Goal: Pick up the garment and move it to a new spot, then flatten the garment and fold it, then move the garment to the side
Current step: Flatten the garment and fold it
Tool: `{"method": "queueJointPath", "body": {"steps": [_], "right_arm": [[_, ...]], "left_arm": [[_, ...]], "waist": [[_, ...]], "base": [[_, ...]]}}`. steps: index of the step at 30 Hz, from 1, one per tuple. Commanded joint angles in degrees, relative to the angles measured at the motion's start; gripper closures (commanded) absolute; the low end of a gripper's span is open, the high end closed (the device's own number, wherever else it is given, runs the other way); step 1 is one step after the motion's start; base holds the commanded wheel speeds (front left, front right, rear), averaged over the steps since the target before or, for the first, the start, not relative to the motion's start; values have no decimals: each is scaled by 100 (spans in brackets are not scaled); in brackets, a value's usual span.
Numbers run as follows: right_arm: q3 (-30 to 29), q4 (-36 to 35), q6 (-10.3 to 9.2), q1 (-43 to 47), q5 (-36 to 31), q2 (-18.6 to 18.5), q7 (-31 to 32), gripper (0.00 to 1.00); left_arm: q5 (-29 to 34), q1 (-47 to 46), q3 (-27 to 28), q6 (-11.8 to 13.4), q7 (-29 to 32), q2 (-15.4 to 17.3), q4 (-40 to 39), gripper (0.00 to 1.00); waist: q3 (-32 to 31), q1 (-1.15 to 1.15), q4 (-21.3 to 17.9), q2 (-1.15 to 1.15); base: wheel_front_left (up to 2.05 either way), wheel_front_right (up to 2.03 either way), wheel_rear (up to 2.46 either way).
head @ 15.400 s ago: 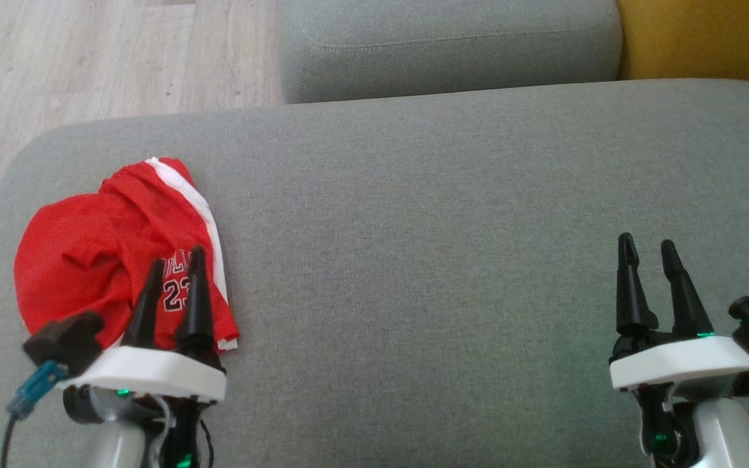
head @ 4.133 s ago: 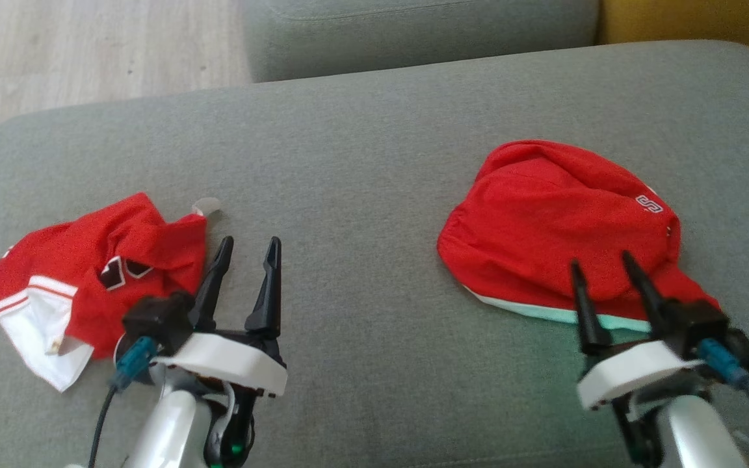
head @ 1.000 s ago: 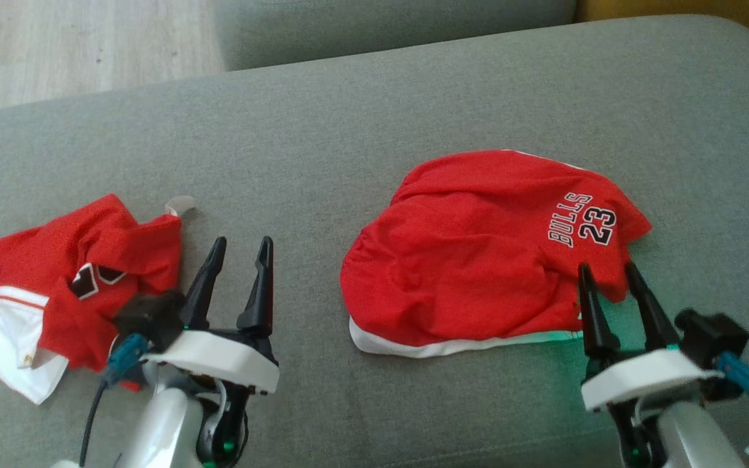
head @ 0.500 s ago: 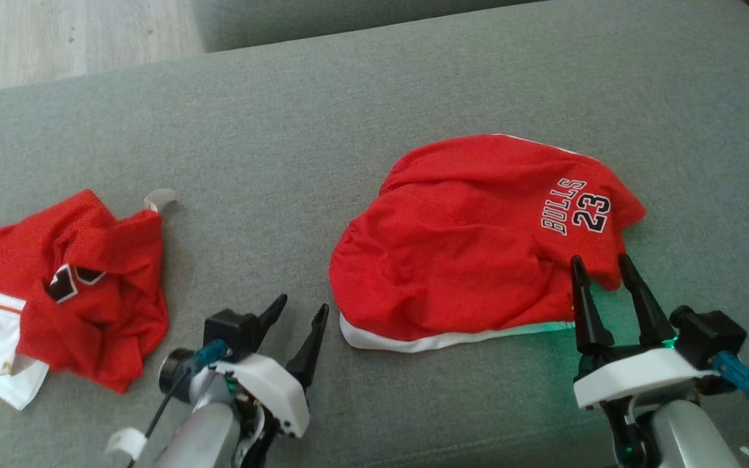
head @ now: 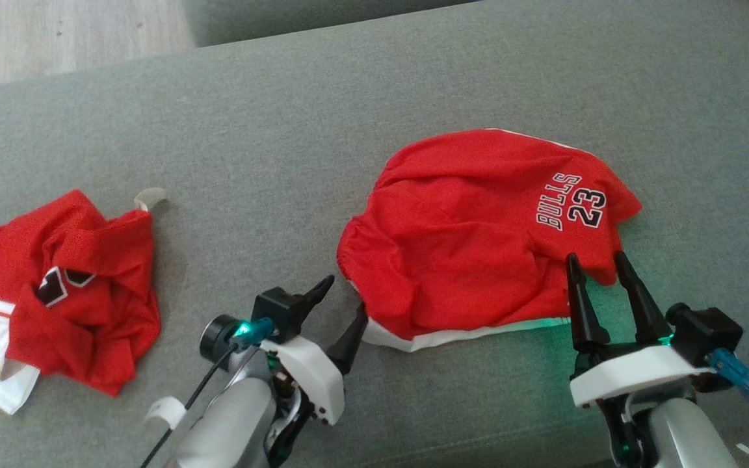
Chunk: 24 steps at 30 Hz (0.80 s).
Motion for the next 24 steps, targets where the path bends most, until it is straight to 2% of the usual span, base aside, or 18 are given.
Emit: {"method": "queueJointPath", "body": {"steps": [1,11,20,24], "right_arm": [[140,-200,-5,-194,-40,6,-11,0],[133,-172,-5,-200,-43,17,-11,0],[199,-150,-5,-257,-38,22,-10,0],[217,-121,-5,-274,-35,23,-22,0]], "left_arm": [[-36,-256,125,-34,-69,8,-243,0],[-358,-237,-340,-34,-71,3,-721,0],[-434,-494,-451,-33,-70,15,-64,0],[-750,-565,-396,-28,-34,3,279,0]], "waist": [[3,0,-10,0],[-1,0,-54,0],[69,0,-138,0],[81,0,-184,0]], "base": [[0,0,0],[0,0,0],[0,0,0],[0,0,0]]}}
